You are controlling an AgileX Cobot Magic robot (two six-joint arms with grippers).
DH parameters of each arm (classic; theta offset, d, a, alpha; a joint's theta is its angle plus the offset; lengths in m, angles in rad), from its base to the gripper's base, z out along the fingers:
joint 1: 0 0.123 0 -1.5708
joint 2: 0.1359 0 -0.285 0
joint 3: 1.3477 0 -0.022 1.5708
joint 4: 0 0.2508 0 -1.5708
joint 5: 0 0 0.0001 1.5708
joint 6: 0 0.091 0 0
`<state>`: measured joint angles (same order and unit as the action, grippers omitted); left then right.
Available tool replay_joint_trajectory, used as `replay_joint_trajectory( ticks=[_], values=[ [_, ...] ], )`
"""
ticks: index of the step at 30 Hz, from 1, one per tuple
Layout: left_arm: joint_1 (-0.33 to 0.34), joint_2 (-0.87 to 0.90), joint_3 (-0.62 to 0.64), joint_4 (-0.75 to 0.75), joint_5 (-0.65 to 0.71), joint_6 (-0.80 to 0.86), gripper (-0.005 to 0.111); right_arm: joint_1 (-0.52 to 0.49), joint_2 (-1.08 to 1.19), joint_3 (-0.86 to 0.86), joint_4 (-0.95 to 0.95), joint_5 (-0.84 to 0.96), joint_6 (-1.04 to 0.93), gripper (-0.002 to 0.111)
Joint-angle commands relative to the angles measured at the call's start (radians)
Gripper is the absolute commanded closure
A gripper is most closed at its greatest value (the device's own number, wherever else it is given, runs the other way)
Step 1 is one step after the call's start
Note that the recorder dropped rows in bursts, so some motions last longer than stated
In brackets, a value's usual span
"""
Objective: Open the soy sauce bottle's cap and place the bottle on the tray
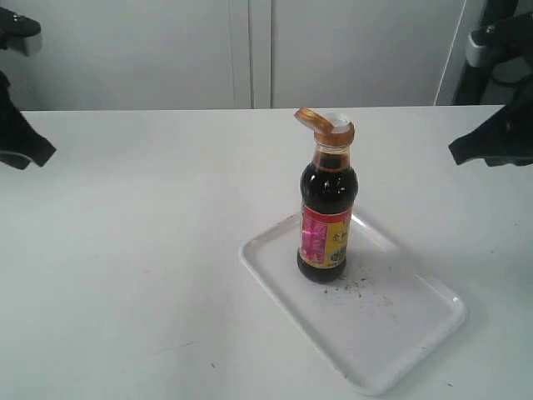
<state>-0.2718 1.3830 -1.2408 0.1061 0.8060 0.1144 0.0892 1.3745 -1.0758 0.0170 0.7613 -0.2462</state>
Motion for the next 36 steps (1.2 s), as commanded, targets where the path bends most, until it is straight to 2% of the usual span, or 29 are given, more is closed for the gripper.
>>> replay_joint_trajectory(
  ticks=[1,8,14,26,36],
  values=[
    [0.039,-0.026,-0.006,-0.017,0.091,0.018,0.107,-0.023,0.005,-0.029,-0.031,0.106,0.026,0.108],
    [0.051,-0.084,-0.006,-0.024,0.157,0.018,0.107,-0.079,0.003,-0.03,-0.017,0.233,0.026,0.108],
    [0.051,-0.155,0.015,-0.024,0.176,0.013,0.107,-0.09,-0.013,-0.022,0.012,0.207,0.026,0.108],
    [0.051,-0.329,0.122,-0.024,0.065,-0.032,0.107,-0.089,-0.228,0.146,0.012,-0.089,0.024,0.108],
    [0.051,-0.497,0.314,-0.024,-0.119,-0.073,0.107,-0.09,-0.449,0.34,0.052,-0.322,0.023,0.108]
  ],
)
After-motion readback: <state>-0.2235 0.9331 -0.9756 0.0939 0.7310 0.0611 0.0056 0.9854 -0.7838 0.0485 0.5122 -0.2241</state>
